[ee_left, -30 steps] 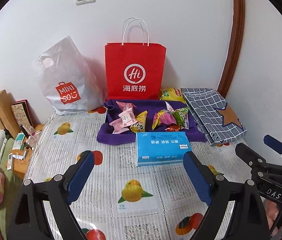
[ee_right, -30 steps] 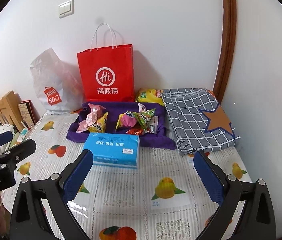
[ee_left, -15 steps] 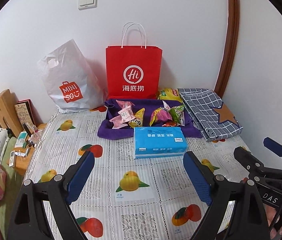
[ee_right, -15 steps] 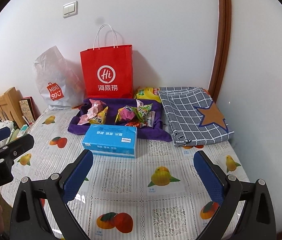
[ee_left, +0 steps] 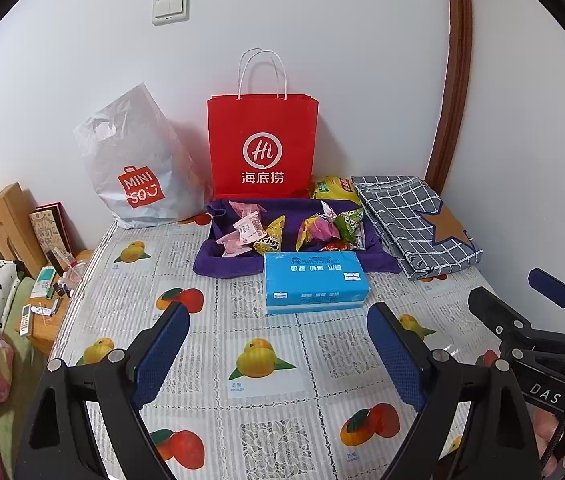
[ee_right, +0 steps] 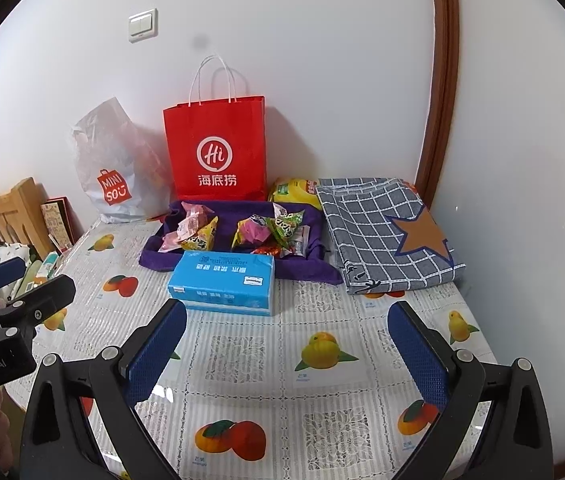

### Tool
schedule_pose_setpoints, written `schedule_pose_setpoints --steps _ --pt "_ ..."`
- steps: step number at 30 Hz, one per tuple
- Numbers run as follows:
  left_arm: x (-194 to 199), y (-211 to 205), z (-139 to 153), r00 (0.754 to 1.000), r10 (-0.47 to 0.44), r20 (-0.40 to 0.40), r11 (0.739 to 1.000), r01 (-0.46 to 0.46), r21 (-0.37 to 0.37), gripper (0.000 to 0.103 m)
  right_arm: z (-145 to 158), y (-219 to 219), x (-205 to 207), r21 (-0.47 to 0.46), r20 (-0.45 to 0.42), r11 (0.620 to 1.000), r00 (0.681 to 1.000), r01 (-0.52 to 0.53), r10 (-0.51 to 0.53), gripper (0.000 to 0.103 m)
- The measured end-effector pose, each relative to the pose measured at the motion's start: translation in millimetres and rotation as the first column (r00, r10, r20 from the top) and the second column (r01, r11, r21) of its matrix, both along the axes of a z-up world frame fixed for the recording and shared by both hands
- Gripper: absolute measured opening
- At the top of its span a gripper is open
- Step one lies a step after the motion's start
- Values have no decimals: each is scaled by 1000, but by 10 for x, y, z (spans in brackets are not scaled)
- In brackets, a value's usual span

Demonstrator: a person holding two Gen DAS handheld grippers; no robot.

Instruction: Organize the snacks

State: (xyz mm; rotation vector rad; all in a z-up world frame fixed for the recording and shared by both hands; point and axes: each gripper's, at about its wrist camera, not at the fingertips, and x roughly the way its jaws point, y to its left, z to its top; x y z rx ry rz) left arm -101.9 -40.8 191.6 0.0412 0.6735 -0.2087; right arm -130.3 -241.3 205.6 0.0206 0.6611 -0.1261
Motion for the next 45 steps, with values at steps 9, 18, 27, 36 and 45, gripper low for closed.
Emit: schedule_pose_setpoints --steps 9,18,27,36,45 --pt "-20 -2 6 1000 7 -2 1000 -7 -5 90 2 2 -9 -9 -1 1000 1000 0 0 100" --pt "-20 19 9 1000 7 -3 1000 -7 -5 90 10 -10 -22 -8 2 1000 1000 -4 4 100" --pt "-25 30 8 1000 7 -2 1000 -7 -5 90 9 -8 -18 -13 1 1000 1000 -6 6 100" --pt "-27 33 9 1000 7 0 1000 -7 -5 90 25 13 -43 -12 9 1000 1000 -14 14 100" --pt "-30 36 7 1000 5 0 1000 -5 -5 90 26 26 -52 -9 11 1000 1000 -18 18 100"
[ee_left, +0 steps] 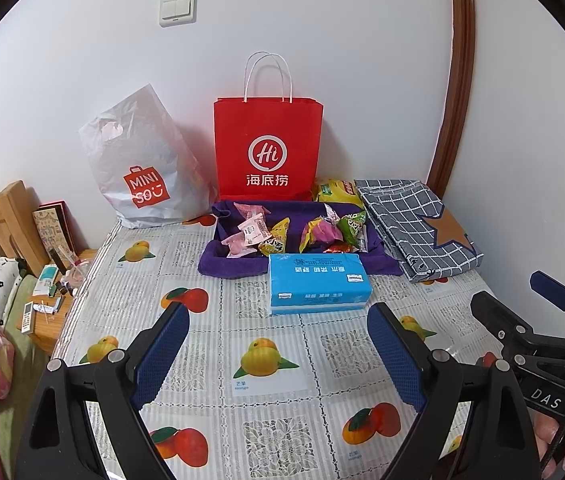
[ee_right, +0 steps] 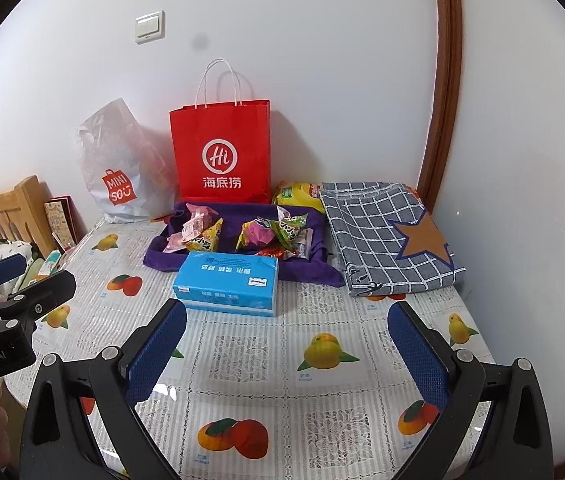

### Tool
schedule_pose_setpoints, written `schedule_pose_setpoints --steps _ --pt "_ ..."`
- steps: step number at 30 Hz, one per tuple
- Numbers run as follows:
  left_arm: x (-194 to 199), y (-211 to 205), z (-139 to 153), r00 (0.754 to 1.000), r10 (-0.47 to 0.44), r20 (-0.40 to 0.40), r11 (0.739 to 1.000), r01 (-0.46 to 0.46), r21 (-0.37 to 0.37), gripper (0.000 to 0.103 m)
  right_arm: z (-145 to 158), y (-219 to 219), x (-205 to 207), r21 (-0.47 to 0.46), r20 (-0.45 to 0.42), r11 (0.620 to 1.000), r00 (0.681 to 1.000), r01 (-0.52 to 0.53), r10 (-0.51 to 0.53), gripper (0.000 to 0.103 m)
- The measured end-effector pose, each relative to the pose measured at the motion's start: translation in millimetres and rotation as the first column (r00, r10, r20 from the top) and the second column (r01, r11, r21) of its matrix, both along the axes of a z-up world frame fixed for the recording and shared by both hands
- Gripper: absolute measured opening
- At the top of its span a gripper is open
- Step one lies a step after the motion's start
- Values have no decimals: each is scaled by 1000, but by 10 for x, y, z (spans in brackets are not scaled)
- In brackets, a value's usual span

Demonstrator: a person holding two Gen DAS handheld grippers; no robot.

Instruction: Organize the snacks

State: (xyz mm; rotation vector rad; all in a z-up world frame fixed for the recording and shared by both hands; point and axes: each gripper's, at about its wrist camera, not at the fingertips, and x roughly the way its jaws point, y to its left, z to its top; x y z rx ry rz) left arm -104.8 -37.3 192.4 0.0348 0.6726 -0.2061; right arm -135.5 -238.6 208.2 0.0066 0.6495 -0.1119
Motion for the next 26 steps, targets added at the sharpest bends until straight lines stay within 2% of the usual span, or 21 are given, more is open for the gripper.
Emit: schedule_pose_setpoints --steps 26 --pt "9 42 32 1000 8 6 1000 -8 -1 91 27 37 -20 4 8 1000 1000 -7 7 100"
